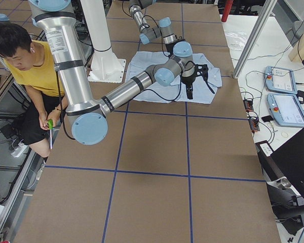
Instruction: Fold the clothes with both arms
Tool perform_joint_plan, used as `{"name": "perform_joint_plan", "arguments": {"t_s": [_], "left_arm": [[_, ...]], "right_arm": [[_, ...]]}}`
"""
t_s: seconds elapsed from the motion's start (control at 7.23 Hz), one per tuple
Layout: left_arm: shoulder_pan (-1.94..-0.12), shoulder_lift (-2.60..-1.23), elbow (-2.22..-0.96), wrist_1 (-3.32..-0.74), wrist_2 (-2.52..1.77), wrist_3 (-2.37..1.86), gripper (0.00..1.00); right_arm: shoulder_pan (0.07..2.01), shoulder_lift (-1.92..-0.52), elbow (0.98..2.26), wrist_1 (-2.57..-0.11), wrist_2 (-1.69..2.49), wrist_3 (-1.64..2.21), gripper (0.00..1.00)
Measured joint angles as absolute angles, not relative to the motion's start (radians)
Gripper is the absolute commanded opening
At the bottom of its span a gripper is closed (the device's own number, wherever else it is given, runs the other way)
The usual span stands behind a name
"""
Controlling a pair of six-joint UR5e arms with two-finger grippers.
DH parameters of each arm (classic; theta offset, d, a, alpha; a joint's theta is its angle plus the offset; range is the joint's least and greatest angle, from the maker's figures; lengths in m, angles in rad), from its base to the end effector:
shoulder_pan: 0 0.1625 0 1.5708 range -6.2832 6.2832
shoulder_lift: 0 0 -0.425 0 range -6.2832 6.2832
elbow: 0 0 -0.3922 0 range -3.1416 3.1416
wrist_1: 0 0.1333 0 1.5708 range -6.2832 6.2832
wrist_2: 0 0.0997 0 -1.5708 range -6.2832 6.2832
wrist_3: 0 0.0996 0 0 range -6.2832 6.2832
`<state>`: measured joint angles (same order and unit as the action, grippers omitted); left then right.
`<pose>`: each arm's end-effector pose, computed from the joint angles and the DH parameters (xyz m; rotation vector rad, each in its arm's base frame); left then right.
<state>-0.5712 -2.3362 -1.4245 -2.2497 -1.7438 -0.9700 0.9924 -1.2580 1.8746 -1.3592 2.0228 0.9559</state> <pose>0.5557 -0.4952 0.1718 0.5928 1.1608 0.1376 -0.2442 -0.5383 0.3272 0.2902 -0.8709 0.1635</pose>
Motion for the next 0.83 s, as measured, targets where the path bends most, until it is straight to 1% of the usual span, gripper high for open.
{"name": "perform_joint_plan", "arguments": {"t_s": [0.14,0.28,0.55,0.69,0.83], "left_arm": [[-0.636,-2.26,-1.488,-2.245,-1.808,-0.881,1.0],[-0.697,-2.194,-1.534,-2.245,-1.867,-0.786,1.0],[-0.788,-2.095,-1.588,-2.254,-1.96,-0.641,1.0],[-0.809,-2.068,-1.599,-2.26,-1.979,-0.611,1.0],[-0.817,-2.055,-1.603,-2.263,-1.985,-0.601,1.0]], "right_arm": [[0.893,-1.173,1.831,-1.381,1.914,1.022,1.0],[0.819,-1.076,1.752,-1.407,1.82,1.048,1.0],[0.727,-0.87,1.522,-1.435,1.677,1.05,1.0],[0.697,-0.756,1.385,-1.45,1.622,1.047,1.0],[0.671,-0.679,1.297,-1.475,1.583,1.045,1.0]]}}
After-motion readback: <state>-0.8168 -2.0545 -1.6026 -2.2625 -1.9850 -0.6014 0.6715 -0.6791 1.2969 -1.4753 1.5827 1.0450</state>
